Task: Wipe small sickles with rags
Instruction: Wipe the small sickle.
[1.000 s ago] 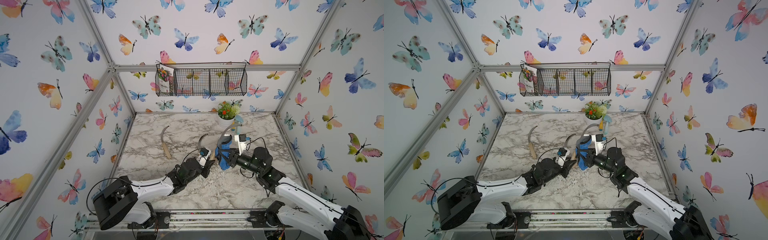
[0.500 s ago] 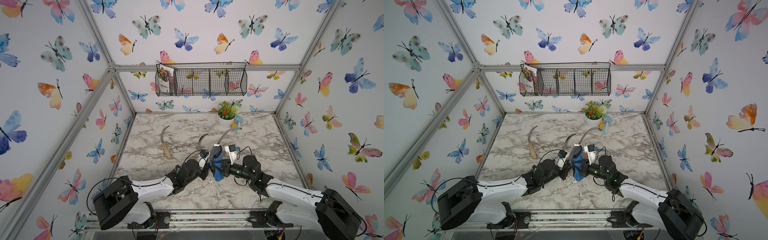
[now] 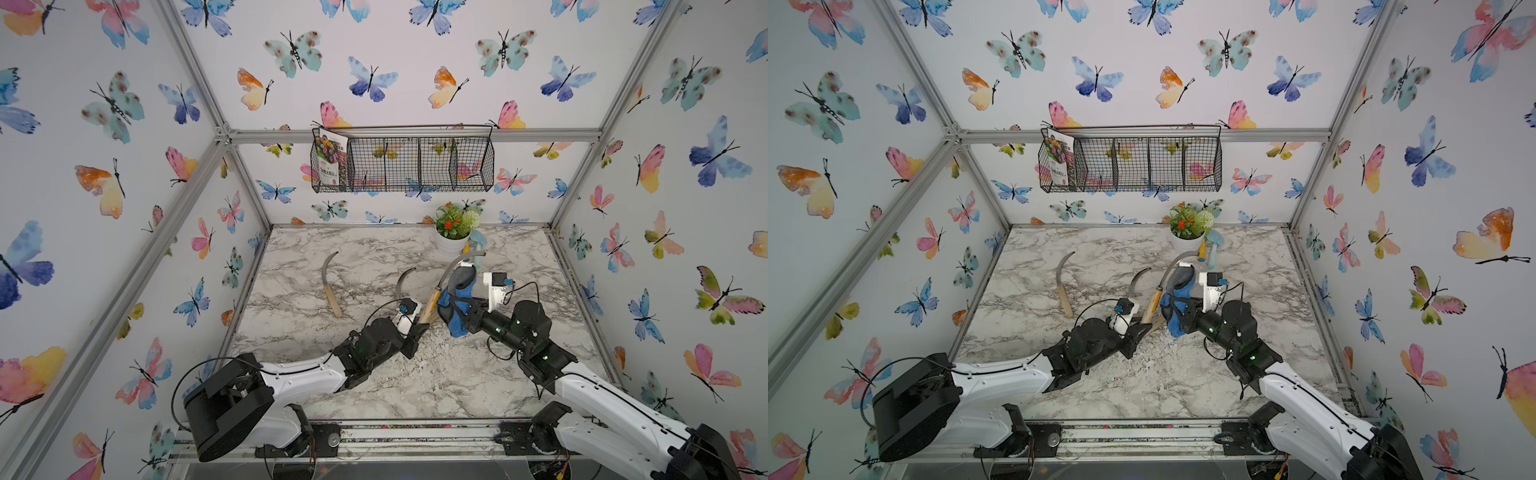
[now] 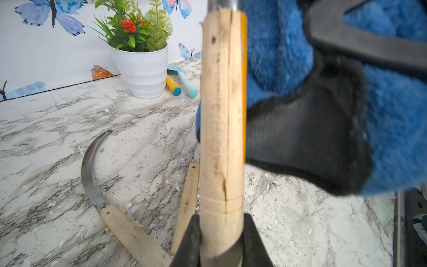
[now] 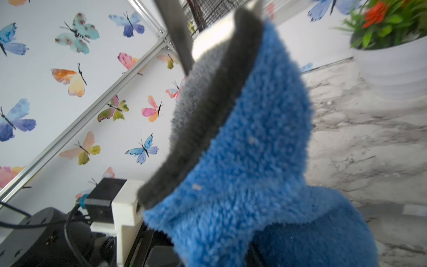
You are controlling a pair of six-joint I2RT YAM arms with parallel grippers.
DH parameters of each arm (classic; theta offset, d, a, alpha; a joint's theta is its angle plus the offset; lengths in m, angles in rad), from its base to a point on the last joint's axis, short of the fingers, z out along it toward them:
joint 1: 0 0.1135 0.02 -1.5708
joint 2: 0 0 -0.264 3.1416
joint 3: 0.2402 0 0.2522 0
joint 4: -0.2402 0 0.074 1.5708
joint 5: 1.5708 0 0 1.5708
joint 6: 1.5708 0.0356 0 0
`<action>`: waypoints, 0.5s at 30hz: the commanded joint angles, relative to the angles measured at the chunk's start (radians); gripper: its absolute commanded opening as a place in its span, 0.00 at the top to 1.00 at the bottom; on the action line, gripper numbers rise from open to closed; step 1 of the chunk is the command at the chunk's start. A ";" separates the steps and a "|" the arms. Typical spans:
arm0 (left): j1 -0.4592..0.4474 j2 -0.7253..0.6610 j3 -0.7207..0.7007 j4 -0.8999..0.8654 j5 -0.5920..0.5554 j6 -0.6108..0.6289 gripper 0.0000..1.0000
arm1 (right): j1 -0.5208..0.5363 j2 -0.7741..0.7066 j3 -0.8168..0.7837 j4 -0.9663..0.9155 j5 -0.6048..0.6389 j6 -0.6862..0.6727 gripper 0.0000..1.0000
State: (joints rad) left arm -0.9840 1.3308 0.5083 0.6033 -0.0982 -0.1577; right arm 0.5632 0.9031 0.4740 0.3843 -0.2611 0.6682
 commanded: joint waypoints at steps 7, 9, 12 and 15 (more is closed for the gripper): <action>-0.004 -0.019 0.001 0.046 0.041 0.002 1.00 | -0.210 -0.098 -0.067 -0.056 -0.171 0.018 0.98; -0.004 -0.015 0.005 0.041 0.053 0.010 1.00 | -0.275 -0.108 -0.090 -0.034 -0.241 0.037 0.98; -0.005 -0.007 0.014 0.029 0.054 0.017 1.00 | -0.366 -0.089 -0.121 0.036 -0.365 0.080 0.98; -0.005 0.001 0.035 -0.003 0.066 0.021 1.00 | -0.413 -0.024 -0.152 0.144 -0.454 0.131 0.98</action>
State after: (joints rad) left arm -0.9840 1.3254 0.5083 0.6041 -0.0578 -0.1524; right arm 0.1734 0.8413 0.3439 0.4091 -0.5648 0.7433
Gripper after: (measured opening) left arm 0.217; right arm 0.137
